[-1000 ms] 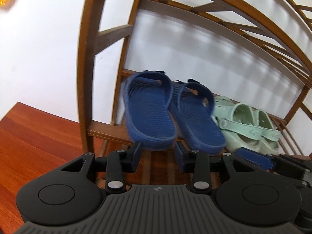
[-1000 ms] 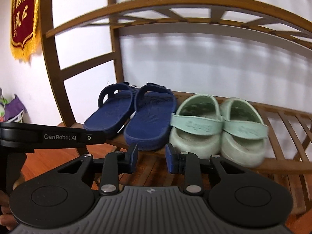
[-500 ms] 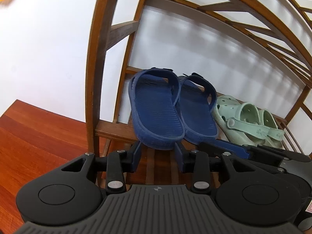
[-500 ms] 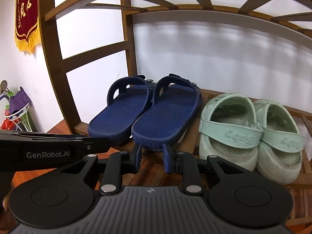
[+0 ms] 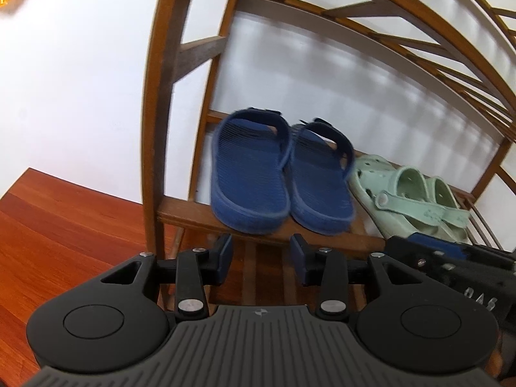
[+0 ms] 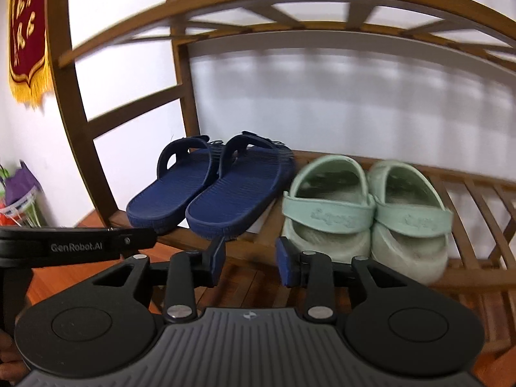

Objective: Organize scattered shoes
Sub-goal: 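Open both tools to release the pairs on the shelf, then withdraw both open tools and move them toward the black shoes on the floor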

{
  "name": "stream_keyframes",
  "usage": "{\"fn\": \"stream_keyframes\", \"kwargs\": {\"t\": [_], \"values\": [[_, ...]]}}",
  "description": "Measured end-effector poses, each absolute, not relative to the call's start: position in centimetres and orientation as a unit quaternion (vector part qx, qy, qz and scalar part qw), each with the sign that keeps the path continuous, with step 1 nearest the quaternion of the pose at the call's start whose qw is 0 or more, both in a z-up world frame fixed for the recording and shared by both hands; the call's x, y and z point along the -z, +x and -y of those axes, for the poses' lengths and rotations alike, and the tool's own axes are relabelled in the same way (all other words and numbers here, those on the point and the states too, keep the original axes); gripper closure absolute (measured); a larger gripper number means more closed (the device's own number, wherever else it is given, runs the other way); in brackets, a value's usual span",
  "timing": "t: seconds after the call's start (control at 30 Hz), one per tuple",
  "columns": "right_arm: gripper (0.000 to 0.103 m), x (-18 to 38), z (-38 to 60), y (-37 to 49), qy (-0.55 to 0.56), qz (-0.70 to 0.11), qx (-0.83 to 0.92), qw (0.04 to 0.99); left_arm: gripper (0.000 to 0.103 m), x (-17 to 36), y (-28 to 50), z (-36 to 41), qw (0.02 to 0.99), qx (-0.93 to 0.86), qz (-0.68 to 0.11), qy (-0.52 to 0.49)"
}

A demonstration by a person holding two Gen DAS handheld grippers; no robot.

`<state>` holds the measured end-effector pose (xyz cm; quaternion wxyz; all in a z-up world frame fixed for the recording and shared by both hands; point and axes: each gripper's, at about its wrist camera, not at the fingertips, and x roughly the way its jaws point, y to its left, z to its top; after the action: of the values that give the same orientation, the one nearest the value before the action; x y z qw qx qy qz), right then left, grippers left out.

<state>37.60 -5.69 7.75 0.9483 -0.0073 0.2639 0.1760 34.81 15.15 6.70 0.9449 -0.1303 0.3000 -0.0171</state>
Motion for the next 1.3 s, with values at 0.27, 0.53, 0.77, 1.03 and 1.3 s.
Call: {"fn": "stream_keyframes", "kwargs": {"t": [0.27,0.53,0.77,1.03,1.3], "values": [[0.033,-7.8,8.7,36.5,0.004,-0.264,-0.105,0.959,0.042,-5.9,33.3,-14.1,0.940,0.040,-0.318,-0.119],[0.030,-6.9,9.8,38.1,0.005,-0.273,-0.061,0.960,0.038,-4.6,31.8,-13.7,0.930,0.057,-0.344,-0.114],[0.030,-6.4,9.1,39.7,0.004,-0.273,-0.063,0.960,0.038,-3.9,31.0,-14.1,0.925,0.052,-0.357,-0.116],[0.030,-6.8,8.8,39.7,0.003,-0.270,-0.071,0.960,0.037,-3.9,30.0,-14.5,0.925,0.045,-0.360,-0.116],[0.030,-8.8,9.8,36.5,0.020,-0.273,-0.089,0.958,0.033,-5.3,27.5,-15.0,0.927,0.044,-0.352,-0.121]]}}
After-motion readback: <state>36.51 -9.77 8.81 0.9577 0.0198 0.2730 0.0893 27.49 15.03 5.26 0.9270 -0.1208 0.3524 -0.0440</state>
